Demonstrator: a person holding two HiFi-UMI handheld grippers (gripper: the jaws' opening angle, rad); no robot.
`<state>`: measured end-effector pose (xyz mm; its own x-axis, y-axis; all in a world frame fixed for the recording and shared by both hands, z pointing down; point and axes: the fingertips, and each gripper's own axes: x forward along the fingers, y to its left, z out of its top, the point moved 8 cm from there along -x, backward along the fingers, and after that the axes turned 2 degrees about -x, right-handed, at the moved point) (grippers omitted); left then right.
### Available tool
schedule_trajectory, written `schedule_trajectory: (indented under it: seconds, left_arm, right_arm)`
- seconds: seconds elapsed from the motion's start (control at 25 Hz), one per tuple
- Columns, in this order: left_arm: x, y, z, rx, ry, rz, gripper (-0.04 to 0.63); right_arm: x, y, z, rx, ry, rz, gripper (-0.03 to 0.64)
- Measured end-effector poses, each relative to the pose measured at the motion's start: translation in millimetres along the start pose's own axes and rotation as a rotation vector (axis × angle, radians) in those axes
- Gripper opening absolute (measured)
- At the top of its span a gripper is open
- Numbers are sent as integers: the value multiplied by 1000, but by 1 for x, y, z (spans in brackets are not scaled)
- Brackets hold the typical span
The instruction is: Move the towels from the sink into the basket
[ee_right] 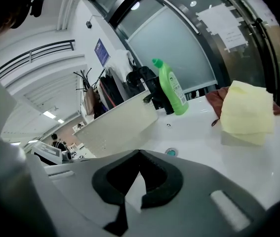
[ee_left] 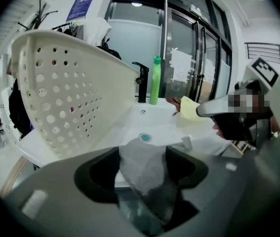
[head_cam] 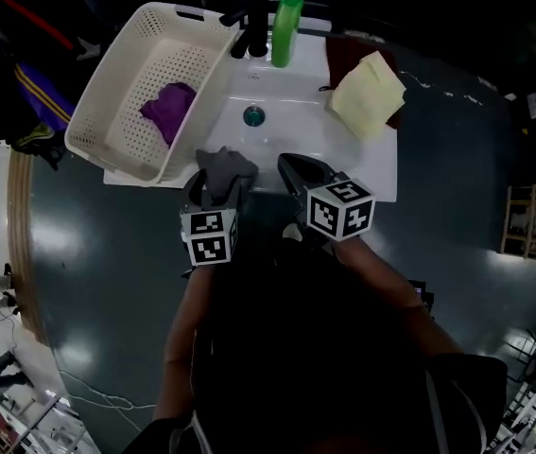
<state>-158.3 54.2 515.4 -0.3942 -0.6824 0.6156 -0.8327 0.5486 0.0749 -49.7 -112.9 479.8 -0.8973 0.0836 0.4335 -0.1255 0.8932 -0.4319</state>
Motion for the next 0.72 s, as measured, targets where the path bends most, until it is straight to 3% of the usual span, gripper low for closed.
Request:
schedule_trajectory:
  seconds: [0.52, 0.72]
  left_arm:
    - [-1, -7, -2, -42, -34, 88, 213]
    - [-1, -9, -2, -71, -32, 109, 94]
  right_arm:
    - [14, -5, 7, -55, 53, 107, -5]
    - [18, -8, 8, -65, 65, 132, -6]
